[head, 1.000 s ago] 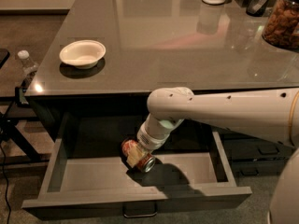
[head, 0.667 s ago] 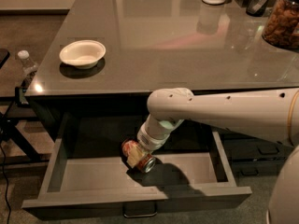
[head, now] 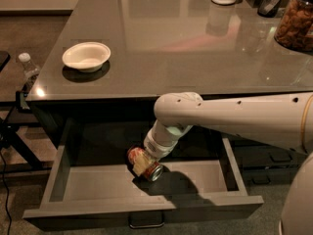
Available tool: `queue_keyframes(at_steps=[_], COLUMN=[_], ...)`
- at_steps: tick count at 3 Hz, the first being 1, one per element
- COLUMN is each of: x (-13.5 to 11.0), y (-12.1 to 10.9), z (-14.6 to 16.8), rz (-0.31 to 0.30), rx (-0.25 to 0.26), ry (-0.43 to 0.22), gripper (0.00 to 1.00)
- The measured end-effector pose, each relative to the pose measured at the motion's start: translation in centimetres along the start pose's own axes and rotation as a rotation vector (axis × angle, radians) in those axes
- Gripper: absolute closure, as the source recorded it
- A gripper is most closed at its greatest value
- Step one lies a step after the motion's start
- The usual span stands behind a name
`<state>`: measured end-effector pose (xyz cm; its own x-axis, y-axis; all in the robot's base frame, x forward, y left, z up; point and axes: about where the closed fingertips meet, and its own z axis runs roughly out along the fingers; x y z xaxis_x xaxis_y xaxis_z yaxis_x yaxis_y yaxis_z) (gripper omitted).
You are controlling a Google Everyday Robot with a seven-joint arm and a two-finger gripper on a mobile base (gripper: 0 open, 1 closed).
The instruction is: Place coke can into top drawer
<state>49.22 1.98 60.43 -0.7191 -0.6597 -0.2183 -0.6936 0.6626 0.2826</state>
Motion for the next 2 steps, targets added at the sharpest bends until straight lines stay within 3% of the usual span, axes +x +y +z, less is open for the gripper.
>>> queue_keyframes(at_steps=[2], x=[0.0], y=[0.0], z=[0.0], rz=[0.0], rx=[0.0], ry=[0.0], gripper=[0.14])
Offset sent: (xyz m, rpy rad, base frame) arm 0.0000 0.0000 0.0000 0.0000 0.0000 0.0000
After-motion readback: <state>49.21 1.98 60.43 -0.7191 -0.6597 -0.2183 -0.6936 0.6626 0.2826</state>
